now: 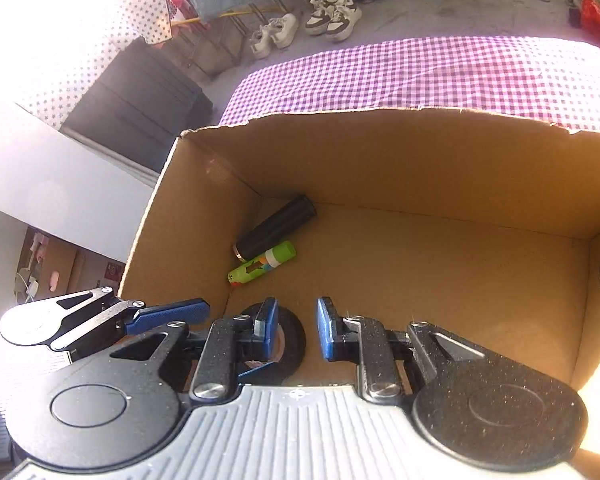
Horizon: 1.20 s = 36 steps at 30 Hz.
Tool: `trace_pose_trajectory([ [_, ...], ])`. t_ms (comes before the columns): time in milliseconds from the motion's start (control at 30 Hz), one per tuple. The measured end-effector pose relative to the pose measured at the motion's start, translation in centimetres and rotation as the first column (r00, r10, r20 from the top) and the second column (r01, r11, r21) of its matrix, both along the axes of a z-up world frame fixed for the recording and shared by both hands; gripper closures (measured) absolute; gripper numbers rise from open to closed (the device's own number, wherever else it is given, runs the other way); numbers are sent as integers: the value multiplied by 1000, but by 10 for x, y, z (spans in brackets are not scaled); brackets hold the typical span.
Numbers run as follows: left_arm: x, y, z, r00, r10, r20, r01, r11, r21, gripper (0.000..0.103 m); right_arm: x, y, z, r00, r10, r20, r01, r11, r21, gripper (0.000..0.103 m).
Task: Organize rigid objects
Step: 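Move the right gripper back and grasp the pink plastic lid by its rim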
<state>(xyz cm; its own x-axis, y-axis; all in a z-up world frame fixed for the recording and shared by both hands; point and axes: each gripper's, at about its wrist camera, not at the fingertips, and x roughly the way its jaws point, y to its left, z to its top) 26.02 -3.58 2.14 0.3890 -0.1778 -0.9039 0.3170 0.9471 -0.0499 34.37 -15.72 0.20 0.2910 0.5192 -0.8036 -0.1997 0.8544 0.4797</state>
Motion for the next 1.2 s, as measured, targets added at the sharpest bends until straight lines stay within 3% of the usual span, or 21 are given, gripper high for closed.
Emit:
trace_pose_trajectory([
  [267, -68, 29, 67, 973, -7, 232, 33, 993, -109, 36, -96, -65, 71, 973, -72, 219, 40, 988, 150, 79],
  [400, -118, 38, 76, 946, -19, 324, 66, 989, -134, 26, -172, -95, 85, 942, -131, 308, 53, 967, 250, 79],
  [500, -147, 38, 62, 941, -22, 336, 69, 989, -129, 20, -216, -102, 68, 942, -158, 296, 67, 953, 295, 78],
  [600, -166, 34, 35, 955, -32, 296, 69, 991, -118, 15, -250, -93, 38, 948, -183, 262, 102, 950, 295, 77],
  [667, -175, 33, 19, 962, -27, 272, 59, 992, -107, 15, -267, -85, 15, 952, -205, 228, 133, 946, 296, 55],
  [733, -187, 32, 2, 964, -26, 266, 50, 995, -85, 13, -275, -75, -4, 952, -226, 209, 157, 940, 303, 48],
  [900, -194, 25, -34, 974, -56, 220, 60, 998, -11, 9, -273, -50, -32, 961, -217, 171, 170, 952, 254, 48],
  [1033, -192, 19, -59, 976, -64, 207, 52, 997, 62, 9, -265, -27, -38, 965, -179, 194, 143, 972, 187, 48],
  [1200, -185, 20, -81, 979, -71, 191, 58, 996, 75, 11, -251, -5, -47, 969, -135, 207, 114, 988, 108, 51],
])
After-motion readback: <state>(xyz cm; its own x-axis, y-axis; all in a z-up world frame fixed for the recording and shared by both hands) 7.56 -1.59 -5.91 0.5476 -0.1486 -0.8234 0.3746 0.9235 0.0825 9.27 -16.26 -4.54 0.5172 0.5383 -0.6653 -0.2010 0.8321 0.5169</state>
